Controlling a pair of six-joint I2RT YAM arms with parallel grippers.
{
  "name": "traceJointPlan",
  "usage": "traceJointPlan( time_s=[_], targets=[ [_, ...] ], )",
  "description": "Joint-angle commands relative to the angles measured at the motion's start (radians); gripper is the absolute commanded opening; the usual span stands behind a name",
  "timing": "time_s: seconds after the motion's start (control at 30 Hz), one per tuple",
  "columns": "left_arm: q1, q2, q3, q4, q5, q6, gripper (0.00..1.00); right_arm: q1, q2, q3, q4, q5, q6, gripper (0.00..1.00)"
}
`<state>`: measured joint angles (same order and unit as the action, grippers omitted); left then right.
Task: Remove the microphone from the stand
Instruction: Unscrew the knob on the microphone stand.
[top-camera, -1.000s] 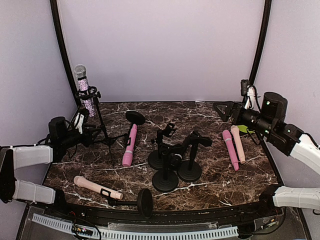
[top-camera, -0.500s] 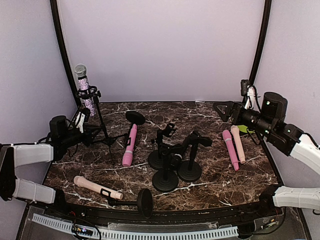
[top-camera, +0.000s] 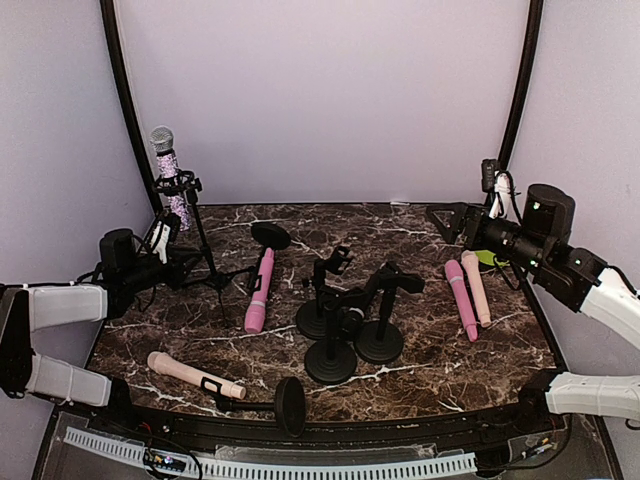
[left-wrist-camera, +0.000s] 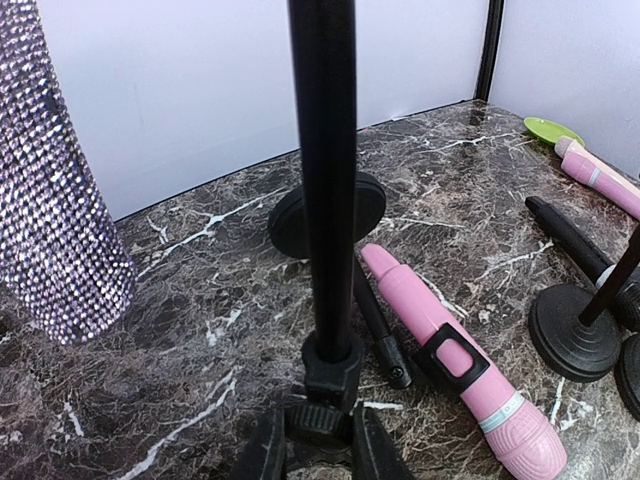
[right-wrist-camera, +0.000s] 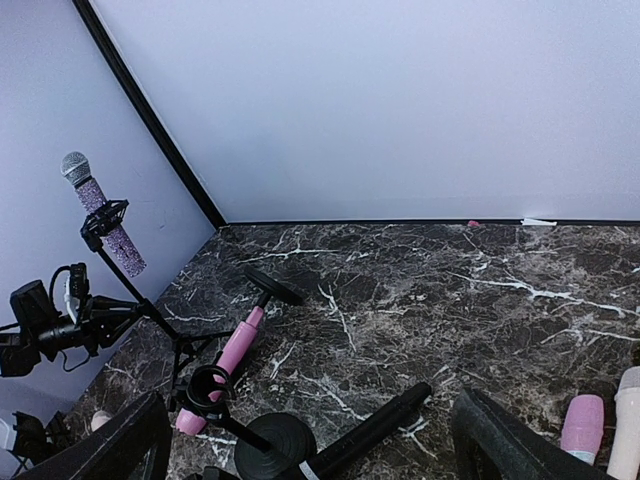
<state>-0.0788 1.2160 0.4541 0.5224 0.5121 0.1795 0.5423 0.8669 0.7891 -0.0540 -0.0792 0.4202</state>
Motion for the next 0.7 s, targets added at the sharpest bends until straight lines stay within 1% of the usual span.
traceJointPlan(
  time_s=[0.0, 0.13, 0.67],
  targets=[
    [-0.003, -0.006, -0.005, -0.022, 0.004, -0.001, 0.04, -0.005, -0.008, 0.022, 0.036, -0.011, -0.009, 0.99],
    [-0.003, -0.028, -0.013, -0.042, -0.007, -0.012, 0.00, -0.005, -0.007, 0.023, 0.038, -0.015, -0.008, 0.99],
    [-0.003, -0.082, -0.021, -0.134, -0.020, -0.119, 0.00, -0.005, -0.049, 0.003, 0.027, -0.016, -0.002, 0.99]
  ],
)
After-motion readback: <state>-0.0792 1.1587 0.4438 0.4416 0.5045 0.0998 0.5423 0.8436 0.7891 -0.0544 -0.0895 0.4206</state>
